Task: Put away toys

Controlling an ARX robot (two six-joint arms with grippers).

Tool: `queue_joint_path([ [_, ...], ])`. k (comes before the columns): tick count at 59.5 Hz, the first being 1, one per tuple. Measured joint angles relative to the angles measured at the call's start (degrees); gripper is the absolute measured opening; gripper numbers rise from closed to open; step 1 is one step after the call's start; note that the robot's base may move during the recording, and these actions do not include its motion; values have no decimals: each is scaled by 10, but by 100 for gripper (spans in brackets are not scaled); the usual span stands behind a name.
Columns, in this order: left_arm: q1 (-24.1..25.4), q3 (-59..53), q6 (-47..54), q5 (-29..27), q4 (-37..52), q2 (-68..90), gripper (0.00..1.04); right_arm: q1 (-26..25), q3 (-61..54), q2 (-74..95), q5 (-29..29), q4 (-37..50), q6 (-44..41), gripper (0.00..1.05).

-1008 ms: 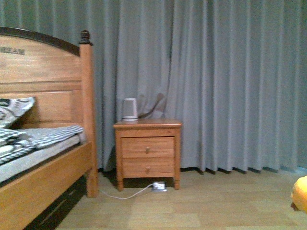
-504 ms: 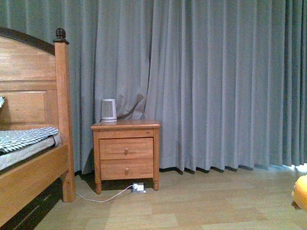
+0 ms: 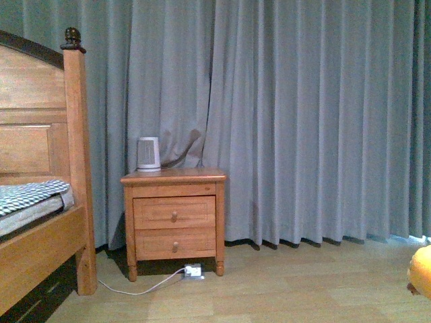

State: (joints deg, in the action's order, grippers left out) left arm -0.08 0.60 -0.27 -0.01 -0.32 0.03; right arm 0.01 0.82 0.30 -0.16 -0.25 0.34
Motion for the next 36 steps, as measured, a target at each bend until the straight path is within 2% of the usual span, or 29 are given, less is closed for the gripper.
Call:
queue_joint_path([
  [36, 0, 0, 0, 0, 0, 0, 98, 0, 0, 0, 0, 0, 0, 7],
])
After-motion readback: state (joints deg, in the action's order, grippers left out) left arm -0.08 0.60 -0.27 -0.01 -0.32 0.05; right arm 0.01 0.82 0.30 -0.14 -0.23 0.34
